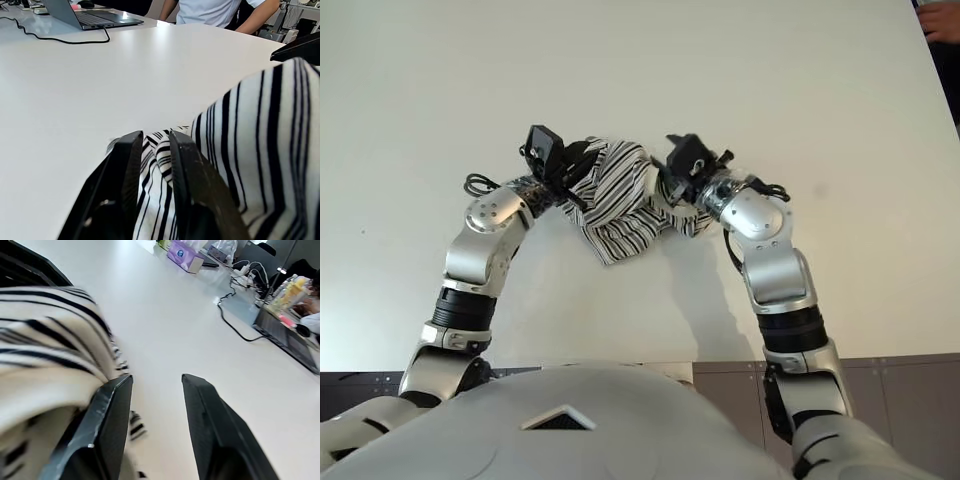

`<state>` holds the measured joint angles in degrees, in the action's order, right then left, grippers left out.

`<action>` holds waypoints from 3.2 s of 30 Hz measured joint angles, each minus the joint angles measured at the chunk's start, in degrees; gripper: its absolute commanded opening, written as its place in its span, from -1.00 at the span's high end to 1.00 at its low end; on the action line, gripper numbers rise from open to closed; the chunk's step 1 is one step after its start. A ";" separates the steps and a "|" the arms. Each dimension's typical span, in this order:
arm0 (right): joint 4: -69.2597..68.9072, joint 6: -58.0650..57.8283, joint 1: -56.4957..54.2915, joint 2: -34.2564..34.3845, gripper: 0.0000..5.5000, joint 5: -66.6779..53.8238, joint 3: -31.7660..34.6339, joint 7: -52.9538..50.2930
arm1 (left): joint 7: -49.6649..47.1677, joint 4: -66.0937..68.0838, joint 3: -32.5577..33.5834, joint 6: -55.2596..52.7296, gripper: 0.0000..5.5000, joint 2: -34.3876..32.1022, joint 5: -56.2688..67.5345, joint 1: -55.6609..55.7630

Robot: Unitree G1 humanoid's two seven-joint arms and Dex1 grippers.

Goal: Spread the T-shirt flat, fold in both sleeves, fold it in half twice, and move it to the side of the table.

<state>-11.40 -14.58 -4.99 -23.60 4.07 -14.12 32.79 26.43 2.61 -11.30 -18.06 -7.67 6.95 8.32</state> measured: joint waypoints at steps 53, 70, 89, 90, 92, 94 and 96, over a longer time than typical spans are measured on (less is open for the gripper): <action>16.02 6.15 -6.11 8.89 0.35 -7.85 13.47 -29.13 | 32.12 -14.12 -4.77 17.85 0.65 -32.21 1.70 -10.41; -7.00 -9.65 4.17 0.02 0.35 -16.22 -5.50 6.63 | 15.80 -15.26 -6.13 4.56 0.65 -16.59 1.63 -7.48; 41.43 9.80 -20.63 0.93 0.35 -1.88 -1.63 -14.41 | 26.88 -10.99 -15.05 14.63 0.65 -29.12 -6.17 -6.79; 46.24 12.16 -23.11 2.29 0.35 -1.50 0.22 -19.32 | 26.98 -10.22 -15.11 16.28 0.65 -29.67 -6.36 -6.49; 50.90 17.71 -25.45 5.02 0.35 -2.38 7.29 -30.21 | 26.95 -9.58 -13.28 17.86 0.65 -30.63 -6.47 -6.82; 44.72 18.27 -22.70 5.36 0.35 -4.79 11.33 -32.07 | 26.54 -9.80 -10.64 16.37 0.65 -31.18 -4.82 -7.91; 33.29 15.62 -15.41 5.69 0.35 -7.74 11.56 -29.39 | 26.23 -10.57 -9.69 15.24 0.65 -30.28 -3.11 -8.23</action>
<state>21.89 1.04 -20.40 -17.90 -3.67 -2.56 3.39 52.65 -7.97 -20.99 -2.82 -37.94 3.85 0.08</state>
